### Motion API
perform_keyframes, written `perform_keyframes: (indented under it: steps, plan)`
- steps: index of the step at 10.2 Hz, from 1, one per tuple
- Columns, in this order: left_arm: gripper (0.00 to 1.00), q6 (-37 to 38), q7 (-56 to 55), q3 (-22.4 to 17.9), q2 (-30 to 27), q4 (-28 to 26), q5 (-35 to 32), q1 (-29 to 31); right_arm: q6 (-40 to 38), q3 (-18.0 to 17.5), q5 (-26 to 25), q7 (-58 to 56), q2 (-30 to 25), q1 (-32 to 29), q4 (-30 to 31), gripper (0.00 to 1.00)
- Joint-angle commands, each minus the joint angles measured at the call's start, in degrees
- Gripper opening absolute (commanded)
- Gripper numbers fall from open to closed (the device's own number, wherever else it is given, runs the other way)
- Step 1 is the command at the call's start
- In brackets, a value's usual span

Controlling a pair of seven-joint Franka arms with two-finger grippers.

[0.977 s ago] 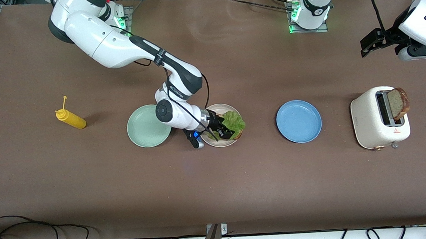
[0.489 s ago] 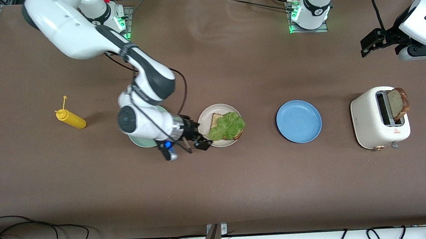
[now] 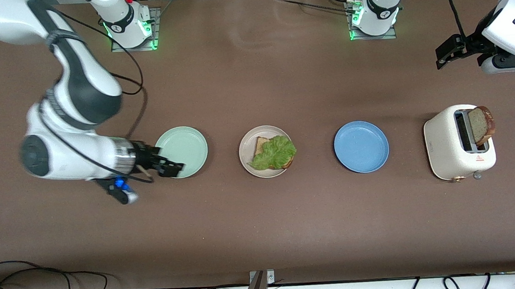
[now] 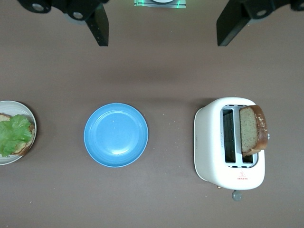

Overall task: Make sandwich on beige plate with both arms
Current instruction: 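Release the lettuce and draw the right gripper back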

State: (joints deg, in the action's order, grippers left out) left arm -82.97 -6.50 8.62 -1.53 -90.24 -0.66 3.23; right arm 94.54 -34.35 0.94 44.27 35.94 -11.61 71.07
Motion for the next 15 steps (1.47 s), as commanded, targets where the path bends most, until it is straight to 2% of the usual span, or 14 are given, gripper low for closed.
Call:
perform_keyframes:
  steps: [1,2,3,5,7,10,13,14,15]
  plan:
    - [1.00,1.1,1.2,0.1,1.1,1.7,1.4,0.5,-8.2,-0.2,-8.4,-19.0,-5.3,-5.0,1.9,1.00]
    - [1.00,1.1,1.1,0.1,1.2,1.7,1.3,0.4,-10.3,0.2,-13.4,-27.5,-6.9,-6.8,1.9,1.00]
    - [1.00,1.1,1.3,0.1,1.2,1.7,1.4,0.5,-10.4,1.2,-15.8,-35.6,-7.1,-8.6,1.9,1.00]
    - [1.00,1.1,1.2,0.1,1.2,1.7,1.3,0.5,-9.7,4.9,-16.2,-44.7,-9.4,-11.8,2.5,1.00]
    - [1.00,1.1,1.4,0.1,1.2,1.7,1.3,0.5,-4.7,7.5,-16.5,-47.9,-10.9,-11.9,4.5,1.00]
    - [1.00,1.1,1.2,0.1,1.2,1.7,1.4,0.5,11.0,8.9,-15.9,-47.7,-23.0,-11.9,23.4,1.00]
    - [1.00,1.1,1.2,0.1,1.2,1.7,1.4,0.5,11.2,9.1,-15.6,-50.7,-22.1,-12.5,23.3,1.00]
    - [1.00,1.1,1.2,0.1,1.2,1.7,1.4,0.5,11.5,10.5,-12.8,-61.7,-21.1,-15.3,23.3,1.00]
    - [1.00,1.1,1.3,0.1,1.2,1.7,1.2,0.5,11.5,11.1,-5.3,-74.0,-20.3,-19.3,23.3,1.00]
